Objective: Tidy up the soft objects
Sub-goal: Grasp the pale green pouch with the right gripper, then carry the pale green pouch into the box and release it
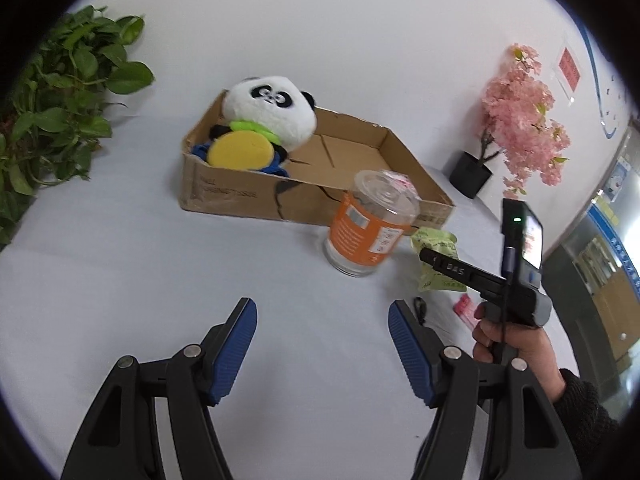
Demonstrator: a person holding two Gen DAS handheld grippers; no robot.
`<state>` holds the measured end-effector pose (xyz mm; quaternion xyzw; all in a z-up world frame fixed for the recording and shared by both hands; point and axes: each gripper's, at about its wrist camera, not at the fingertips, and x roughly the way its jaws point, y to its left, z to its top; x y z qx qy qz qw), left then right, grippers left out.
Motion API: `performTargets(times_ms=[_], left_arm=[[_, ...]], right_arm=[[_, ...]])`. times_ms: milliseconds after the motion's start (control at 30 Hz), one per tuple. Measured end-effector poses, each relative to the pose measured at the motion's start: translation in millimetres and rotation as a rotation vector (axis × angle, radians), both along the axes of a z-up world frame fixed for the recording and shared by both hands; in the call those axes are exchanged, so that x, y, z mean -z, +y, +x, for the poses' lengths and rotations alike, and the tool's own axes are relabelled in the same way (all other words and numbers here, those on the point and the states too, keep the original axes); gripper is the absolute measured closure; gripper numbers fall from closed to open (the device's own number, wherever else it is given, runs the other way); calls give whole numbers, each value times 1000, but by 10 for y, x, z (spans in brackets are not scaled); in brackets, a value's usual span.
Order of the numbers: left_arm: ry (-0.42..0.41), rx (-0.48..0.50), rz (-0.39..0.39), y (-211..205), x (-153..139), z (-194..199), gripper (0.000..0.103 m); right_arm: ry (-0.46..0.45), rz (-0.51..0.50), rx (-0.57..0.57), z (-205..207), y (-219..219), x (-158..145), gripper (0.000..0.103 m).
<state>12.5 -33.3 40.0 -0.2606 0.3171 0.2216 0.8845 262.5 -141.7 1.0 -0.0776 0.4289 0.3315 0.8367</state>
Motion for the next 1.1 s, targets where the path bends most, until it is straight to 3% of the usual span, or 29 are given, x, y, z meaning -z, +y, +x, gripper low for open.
performTargets(times_ms=[67,133,300,333,367,433,567,733,800,867,1100], left_arm=[[-6,43,-39,-38,37,72,35],[-33,110,-126,-83,111,154,35],[-38,257,-325,-292,442,467,35],[-28,273,-354,-332,516,518,35],[-10,292,-393,-395,623,589,35],[13,320,-437,-486,762,671,35],[60,374,-491,-683,936,838,37],[84,389,-525,-783,1051,1024,41],[83,407,-523,-804,1057,1108,49],[103,427,-498,-837,1059,1175,69],[128,492,-371,-1037,938,1438,76]], right_arm=[[32,63,-66,-151,-234,-170,58],[86,100,-149,-331,-430,-281,58],[145,46,-278,-908,-856,-242,54],[176,32,-269,-974,-933,-158,50],[194,24,-261,-1017,-1001,-84,39],[197,7,-233,-1116,-1151,21,28],[125,9,-262,-1334,-1342,43,28],[116,25,-314,-1399,-1360,36,28],[127,22,-319,-1352,-1355,52,33],[137,14,-312,-1287,-1302,78,49],[143,2,-249,-1141,-1385,140,73]])
